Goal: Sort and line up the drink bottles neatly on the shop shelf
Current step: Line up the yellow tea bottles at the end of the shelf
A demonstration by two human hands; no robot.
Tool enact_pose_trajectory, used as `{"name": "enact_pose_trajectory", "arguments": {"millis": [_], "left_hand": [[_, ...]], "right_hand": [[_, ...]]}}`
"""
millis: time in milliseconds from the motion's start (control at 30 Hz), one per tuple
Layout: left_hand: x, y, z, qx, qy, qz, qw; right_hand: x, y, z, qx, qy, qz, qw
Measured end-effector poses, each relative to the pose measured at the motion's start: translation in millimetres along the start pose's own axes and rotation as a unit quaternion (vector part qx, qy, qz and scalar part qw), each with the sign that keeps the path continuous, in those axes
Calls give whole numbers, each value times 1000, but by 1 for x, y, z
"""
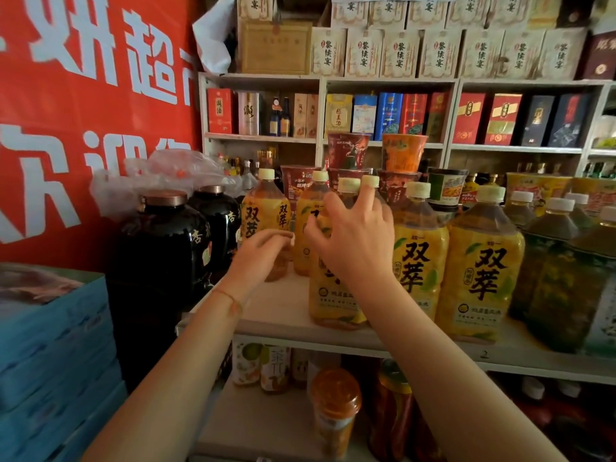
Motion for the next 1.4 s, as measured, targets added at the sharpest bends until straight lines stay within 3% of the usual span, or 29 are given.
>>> {"name": "enact_pose_trajectory", "arguments": {"millis": [33,133,167,267,367,500,567,700,867,1033,1167,1233,1300,1400], "left_hand": [[-4,1,-5,-14,-1,26,1000],[-49,-13,-8,-36,50,195,979],[-60,-15,-6,-49,67,204,975],[-67,-12,-8,-100,74,118,985],[-49,-10,-7,-99,47,58,992],[-15,-13,-1,-89,-12,40,995],[-6,-18,-4,-97,-56,37,993],[-11,-38,-34,-147,-131,47,979],[-57,-60,-65,-217,-124,43,967],[-119,-89,-81,-245,-131,50,959],[-159,-111,-101,-263,-17,44,964],[-177,-115,-111,-319,50,44,945],[-179,-114,-110,-358,105,-25,927],[-158,-116,-98,-359,195,-225,885]], "right_hand": [[0,1,0,-2,13,-3,1000],[2,6,1,-6,60,-32,998],[3,6,2,-4,74,-47,996],[5,7,3,2,119,-72,990],[-1,10,3,-6,185,-52,981],[-9,16,33,36,291,26,956],[-4,17,42,43,325,29,944],[18,15,20,-63,406,25,912],[63,2,-20,-122,273,22,954],[97,-22,-72,-136,206,18,969],[112,-39,-120,-168,230,3,959],[119,-45,-145,-183,238,-3,954],[124,-51,-165,-185,230,0,955],[123,-60,-181,-187,205,4,961]]}}
Point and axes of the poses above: each hand's wrist, its own y-axis towards the middle knuckle, its own x-axis out of the back of the hand, z = x × y, the point moved 9 cm from there along y, towards the middle knuckle, and after that the axes turned 5 degrees about x, right-handed, at the moved point
